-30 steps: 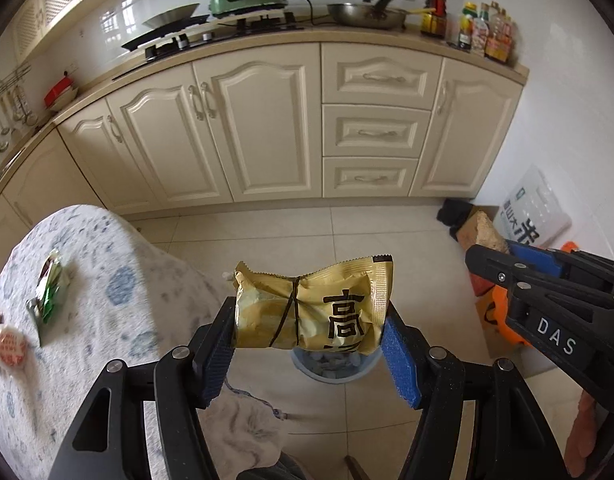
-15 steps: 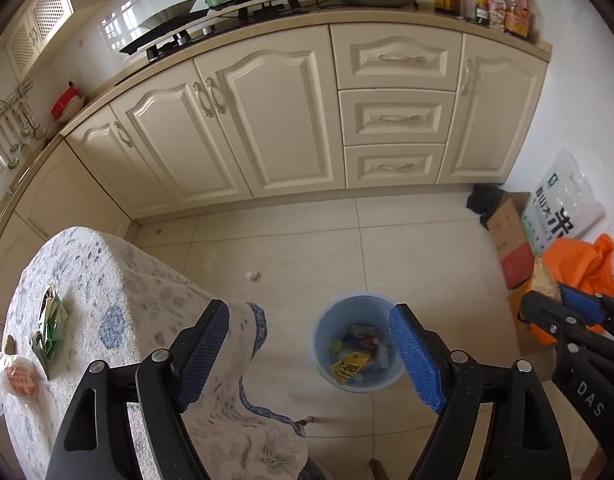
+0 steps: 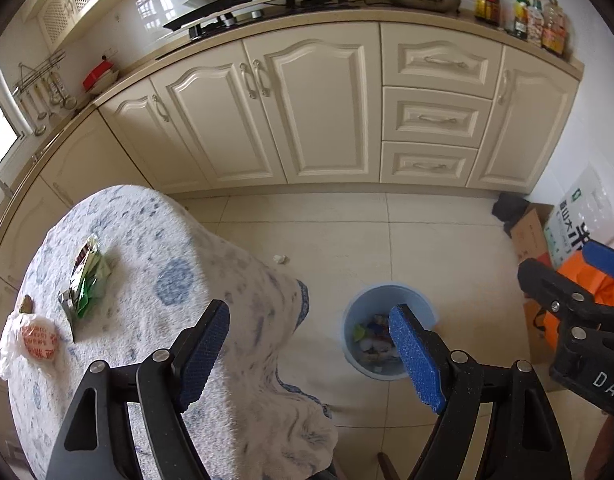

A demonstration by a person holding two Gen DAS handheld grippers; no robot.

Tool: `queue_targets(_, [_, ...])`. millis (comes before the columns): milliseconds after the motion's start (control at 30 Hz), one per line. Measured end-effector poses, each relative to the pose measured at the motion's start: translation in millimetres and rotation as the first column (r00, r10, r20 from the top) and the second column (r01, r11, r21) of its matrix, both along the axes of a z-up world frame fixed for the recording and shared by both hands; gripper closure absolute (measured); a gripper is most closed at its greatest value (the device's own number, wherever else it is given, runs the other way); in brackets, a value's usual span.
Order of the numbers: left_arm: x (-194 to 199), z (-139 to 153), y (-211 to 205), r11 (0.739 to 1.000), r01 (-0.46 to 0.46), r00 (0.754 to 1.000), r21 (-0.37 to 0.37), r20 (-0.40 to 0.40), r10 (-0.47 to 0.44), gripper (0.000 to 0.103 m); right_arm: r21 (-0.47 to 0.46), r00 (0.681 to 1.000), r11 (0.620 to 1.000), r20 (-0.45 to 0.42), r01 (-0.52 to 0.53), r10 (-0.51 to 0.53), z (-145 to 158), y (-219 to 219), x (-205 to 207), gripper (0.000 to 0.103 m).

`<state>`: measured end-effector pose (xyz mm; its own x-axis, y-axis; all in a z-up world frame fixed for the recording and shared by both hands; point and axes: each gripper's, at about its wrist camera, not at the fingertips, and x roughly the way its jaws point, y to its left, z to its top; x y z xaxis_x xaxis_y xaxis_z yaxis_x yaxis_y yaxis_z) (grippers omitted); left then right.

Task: Collect trash
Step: 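Open left tool then right tool above the bucket to drop the items, then move both open tools back over the round table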

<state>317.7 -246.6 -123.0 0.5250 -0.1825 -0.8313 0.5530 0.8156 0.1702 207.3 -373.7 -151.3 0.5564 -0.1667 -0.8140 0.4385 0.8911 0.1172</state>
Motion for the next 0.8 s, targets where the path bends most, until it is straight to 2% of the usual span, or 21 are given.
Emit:
queue_targets(400, [-2,14,33,0.998,-0.053,0.999,-0.044,-0.012,0.053,0.024,-0.021,0.999,0.999,-0.018,-0.026,0.026,11,19,1,0.013])
queue_targets(633, [-9,28,65,0.994,-0.078,0.997,-0.074,0.001,0.078,0.023,-0.036,0.999,0.999,0.005,-0.039,0.040,25,31,-3,0.013])
queue_targets(800, [-17,43,92,0.989,-0.118,0.992,-0.092,0.035,0.122,0.019,-0.039,0.997,0.997,0.024,-0.072,0.073,35,46,-2,0.013])
